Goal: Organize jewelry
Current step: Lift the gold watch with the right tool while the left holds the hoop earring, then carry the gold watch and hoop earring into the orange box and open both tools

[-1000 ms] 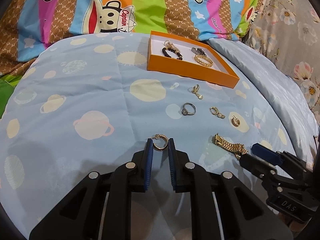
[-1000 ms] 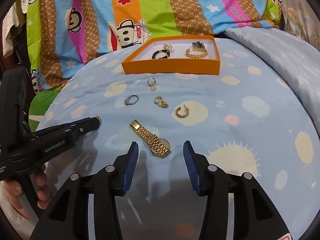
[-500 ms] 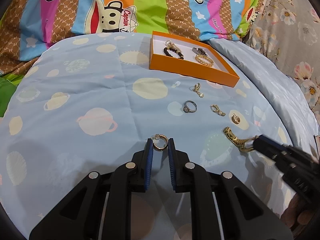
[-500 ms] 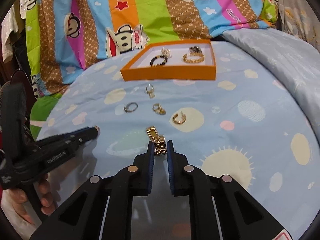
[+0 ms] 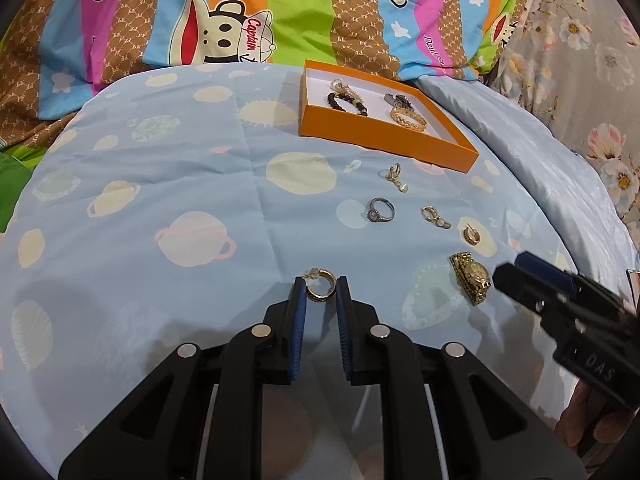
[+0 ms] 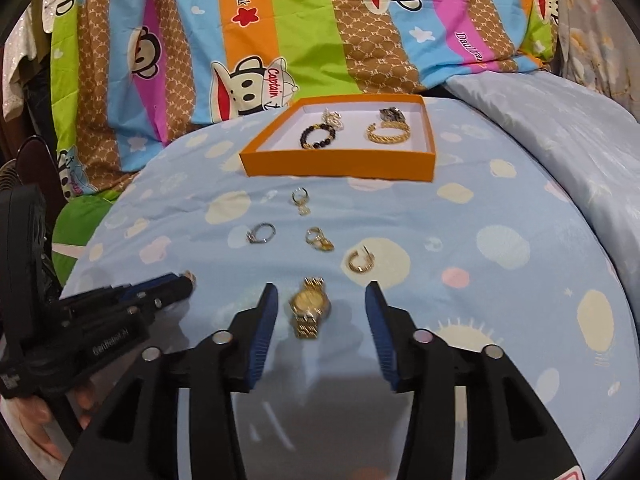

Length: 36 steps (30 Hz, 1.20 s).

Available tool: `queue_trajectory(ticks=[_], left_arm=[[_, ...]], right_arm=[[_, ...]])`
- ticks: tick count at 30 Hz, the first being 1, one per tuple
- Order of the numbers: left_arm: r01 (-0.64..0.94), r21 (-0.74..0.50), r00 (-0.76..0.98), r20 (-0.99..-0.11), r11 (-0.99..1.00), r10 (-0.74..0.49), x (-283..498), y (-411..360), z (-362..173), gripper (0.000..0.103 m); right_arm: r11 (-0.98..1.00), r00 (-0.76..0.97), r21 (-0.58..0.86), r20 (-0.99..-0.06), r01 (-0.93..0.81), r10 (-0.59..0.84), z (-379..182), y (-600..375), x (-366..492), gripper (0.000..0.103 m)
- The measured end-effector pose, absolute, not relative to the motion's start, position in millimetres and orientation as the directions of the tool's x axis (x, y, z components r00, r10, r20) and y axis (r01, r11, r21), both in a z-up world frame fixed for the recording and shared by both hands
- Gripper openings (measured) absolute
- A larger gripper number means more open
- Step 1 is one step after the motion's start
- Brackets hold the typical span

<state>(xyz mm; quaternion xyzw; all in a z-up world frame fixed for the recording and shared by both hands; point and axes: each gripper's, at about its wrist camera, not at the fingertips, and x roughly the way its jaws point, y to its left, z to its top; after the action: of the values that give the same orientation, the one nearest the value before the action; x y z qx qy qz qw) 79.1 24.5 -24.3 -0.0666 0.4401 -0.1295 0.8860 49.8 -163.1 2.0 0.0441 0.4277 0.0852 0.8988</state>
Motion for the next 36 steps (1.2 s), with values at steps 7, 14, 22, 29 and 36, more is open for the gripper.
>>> queue_trajectory(ticks=[7, 14, 22, 29, 36], left_arm=[[0.172, -0.229, 0.58, -0.763, 0.958, -0.287, 79.2, 23.7, -24.2, 0.014], [0.174, -0.226, 0.582, -0.761, 0.958, -0.285, 80.2, 23.5, -24.3, 0.014], [0.179, -0.215, 0.592, -0.756, 0.96, -0.28, 80.9, 23.2, -17.8, 0.014], [0.202, -0.229, 0.619, -0.723, 0.952, -0.305, 83.8, 24.6, 7.3, 0.014], [0.202, -0.206, 0.7, -0.653, 0.958, -0.288, 103.5, 43.3, 52.6, 0.014]], right_arm=[[0.977, 0.599, 0.171, -0.772, -0.126, 0.212, -8.9, -159.8, 53.9, 0.046], [0.977, 0.569, 0.156, -0.795, -0.142, 0.21, -15.4, -147.1, 68.8, 0.022], [0.974, 0.636, 0.185, -0.738, -0.131, 0.226, 18.6, -157.4, 61.4, 0.022], [0.969, 0.698, 0.2, -0.674, -0.144, 0.243, 59.9, -166.8, 71.4, 0.022], [0.972, 0.737, 0.199, -0.637, -0.124, 0.224, 83.1, -185.8, 104.7, 0.022]])
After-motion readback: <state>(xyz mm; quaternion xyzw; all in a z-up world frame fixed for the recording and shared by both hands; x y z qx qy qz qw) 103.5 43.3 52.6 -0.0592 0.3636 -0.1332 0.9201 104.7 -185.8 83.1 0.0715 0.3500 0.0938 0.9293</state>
